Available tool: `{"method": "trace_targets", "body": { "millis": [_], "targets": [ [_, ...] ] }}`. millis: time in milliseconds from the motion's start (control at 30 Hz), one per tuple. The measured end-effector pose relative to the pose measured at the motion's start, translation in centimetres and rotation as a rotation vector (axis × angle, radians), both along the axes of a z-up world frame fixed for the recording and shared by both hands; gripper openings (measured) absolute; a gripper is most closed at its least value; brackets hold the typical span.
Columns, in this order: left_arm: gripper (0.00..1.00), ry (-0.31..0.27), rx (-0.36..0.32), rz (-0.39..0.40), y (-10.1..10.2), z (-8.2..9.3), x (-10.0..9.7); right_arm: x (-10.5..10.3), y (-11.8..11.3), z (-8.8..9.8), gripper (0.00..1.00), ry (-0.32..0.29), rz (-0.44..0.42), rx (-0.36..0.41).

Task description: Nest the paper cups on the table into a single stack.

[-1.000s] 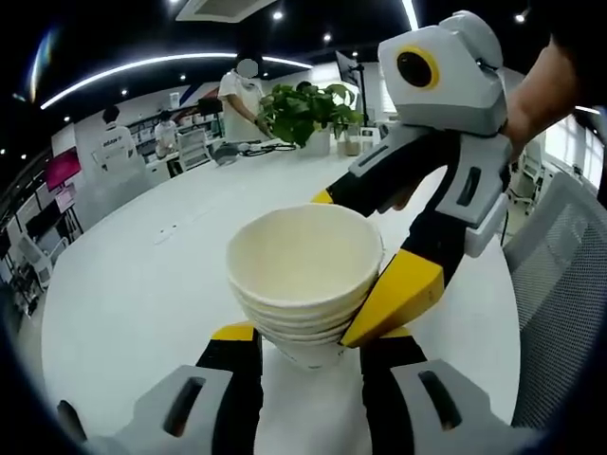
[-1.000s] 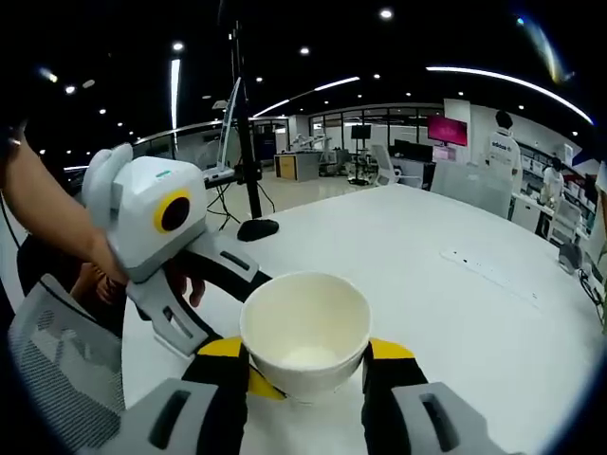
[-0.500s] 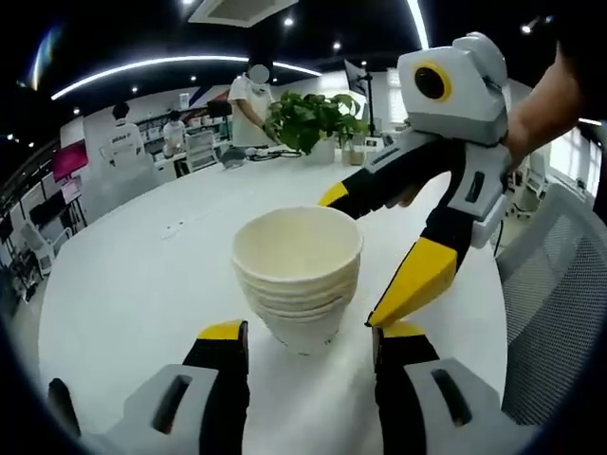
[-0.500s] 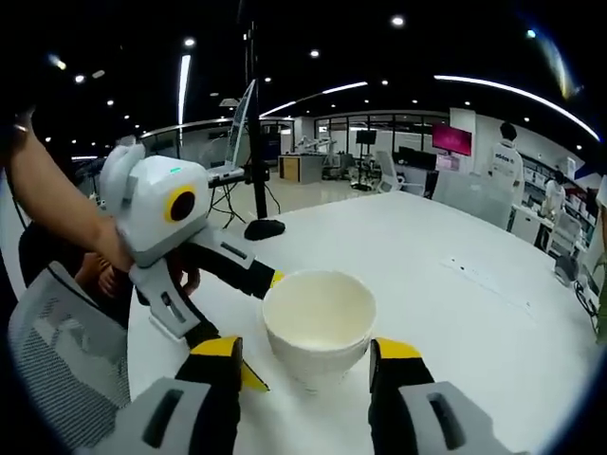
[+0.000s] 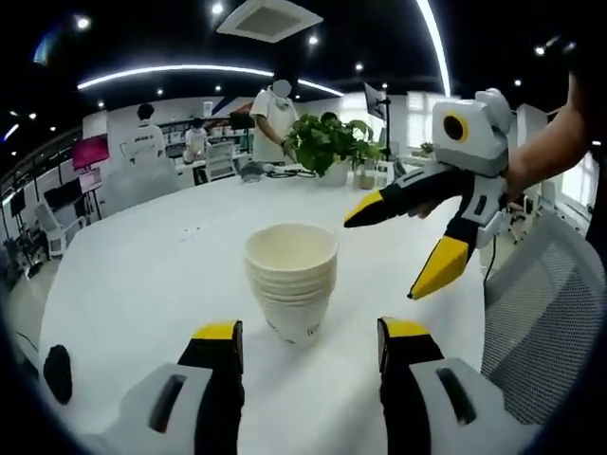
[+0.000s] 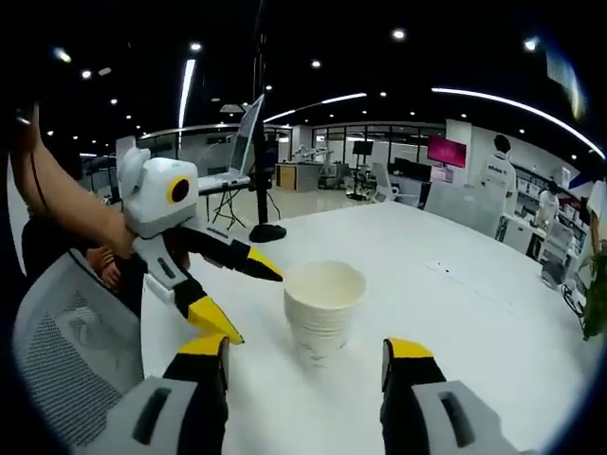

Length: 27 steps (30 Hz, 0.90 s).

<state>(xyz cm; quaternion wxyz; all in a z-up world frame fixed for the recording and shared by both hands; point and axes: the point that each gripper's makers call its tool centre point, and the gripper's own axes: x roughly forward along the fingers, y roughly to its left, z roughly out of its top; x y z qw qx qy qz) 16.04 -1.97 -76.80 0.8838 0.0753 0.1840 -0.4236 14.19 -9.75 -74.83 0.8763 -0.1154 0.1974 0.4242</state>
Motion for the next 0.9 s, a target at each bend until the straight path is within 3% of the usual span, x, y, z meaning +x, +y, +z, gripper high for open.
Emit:
{"method": "trace_targets", "body": {
  "millis": [367, 533, 667, 900],
  "targets": [
    [0.66, -0.038, -0.033, 0.006, 1.1, 2.5, -3.8, -3.5, -3.3, 0.4, 0.83, -0.039, -0.019, -0.02],
    [0.72, -0.038, -0.011, -0.018, 1.4, 3.0, -6.1, -5.0, -5.4, 0.2, 0.9, -0.02, -0.056, -0.001],
    [0.75, -0.008, -0.031, -0.007, 1.9, 3.1, -7.2, -5.8, -7.0, -0.1, 0.91, -0.011, -0.094, 0.0],
    [0.83, -0.001, -0.028, 0.004, 2.4, 3.2, -8.9, -7.2, -8.3, -0.3, 0.96, -0.02, -0.139, 0.012]
  ]
}}
